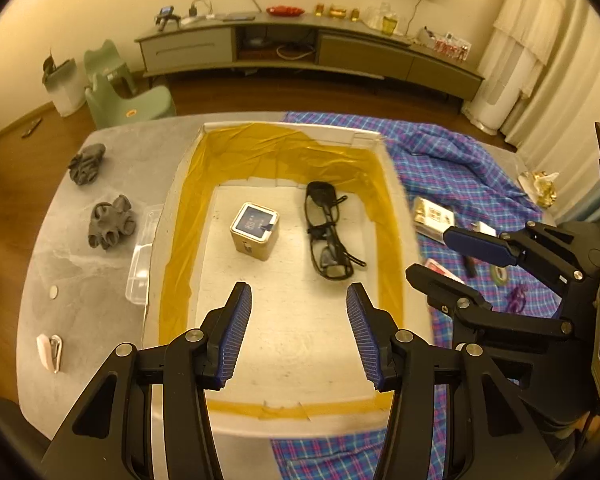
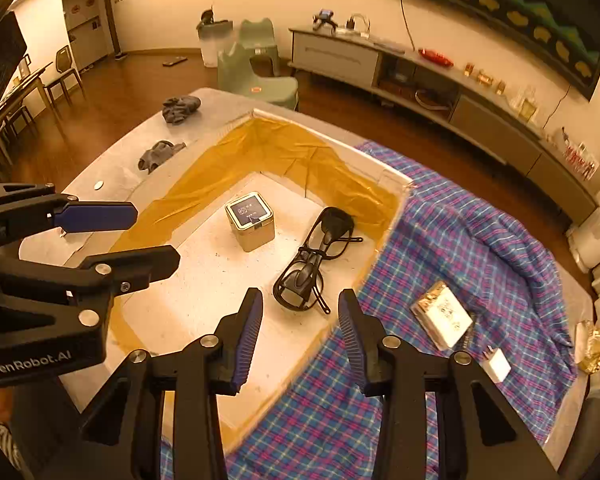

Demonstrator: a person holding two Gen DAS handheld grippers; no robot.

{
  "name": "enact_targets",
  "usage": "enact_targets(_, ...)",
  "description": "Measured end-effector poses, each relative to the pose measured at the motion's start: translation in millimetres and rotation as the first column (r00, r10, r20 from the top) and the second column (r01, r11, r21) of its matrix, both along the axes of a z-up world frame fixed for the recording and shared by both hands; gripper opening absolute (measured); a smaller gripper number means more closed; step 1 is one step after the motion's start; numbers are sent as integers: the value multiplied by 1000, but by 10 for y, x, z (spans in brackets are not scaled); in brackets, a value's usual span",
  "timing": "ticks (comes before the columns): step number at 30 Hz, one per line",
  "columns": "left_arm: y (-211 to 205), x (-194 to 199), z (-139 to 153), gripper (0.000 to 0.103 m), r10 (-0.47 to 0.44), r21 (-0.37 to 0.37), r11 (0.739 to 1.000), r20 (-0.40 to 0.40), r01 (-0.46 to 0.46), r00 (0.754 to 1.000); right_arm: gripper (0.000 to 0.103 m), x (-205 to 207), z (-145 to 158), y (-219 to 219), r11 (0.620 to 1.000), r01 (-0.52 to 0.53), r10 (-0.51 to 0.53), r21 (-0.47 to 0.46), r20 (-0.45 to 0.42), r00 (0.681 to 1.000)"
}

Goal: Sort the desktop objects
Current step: 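Move both open tools back over the plaid cloth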

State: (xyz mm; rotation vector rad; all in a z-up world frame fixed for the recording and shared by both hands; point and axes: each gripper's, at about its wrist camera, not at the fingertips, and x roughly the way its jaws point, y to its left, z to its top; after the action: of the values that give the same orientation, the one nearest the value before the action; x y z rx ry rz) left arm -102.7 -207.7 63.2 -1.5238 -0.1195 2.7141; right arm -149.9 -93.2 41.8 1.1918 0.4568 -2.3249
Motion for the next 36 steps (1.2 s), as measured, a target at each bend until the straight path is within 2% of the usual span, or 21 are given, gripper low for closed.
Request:
enact_targets(5,167,247,91,53,-18,-12,1000,-46,18,999,47,243,114,218,1000,-1,0,-30,-49,999)
enact_targets(9,340,426,115,53,-49,20,999,-78,51,996,48,408,147,452,998,9,-13,-68,-66,998)
enact_targets(16,873,670,136,53,-133,8,991,-139,135,981,50,605,101,920,990,43,-51,-137,-58,997)
enact_targets(22,1346,680,46,53,-205,21,978,-130,209,970,57,734,-11,1593,965,126,-137,-231,-31,990)
enact_targets(27,1776,544,-196,53,-264,35,963,-78,267,961,58,748,-245,2415,922,271,-274,-277,28,961)
enact_targets(32,2109,384,-477,53,-282,13,959,-36,282,959,59,712,-657,3148,869,419,-400,-263,123,908)
enact_targets(36,2255,168,-755,53,-259,6,966,19,259,966,59,697,-989,3414,846,475,-436,-243,197,878)
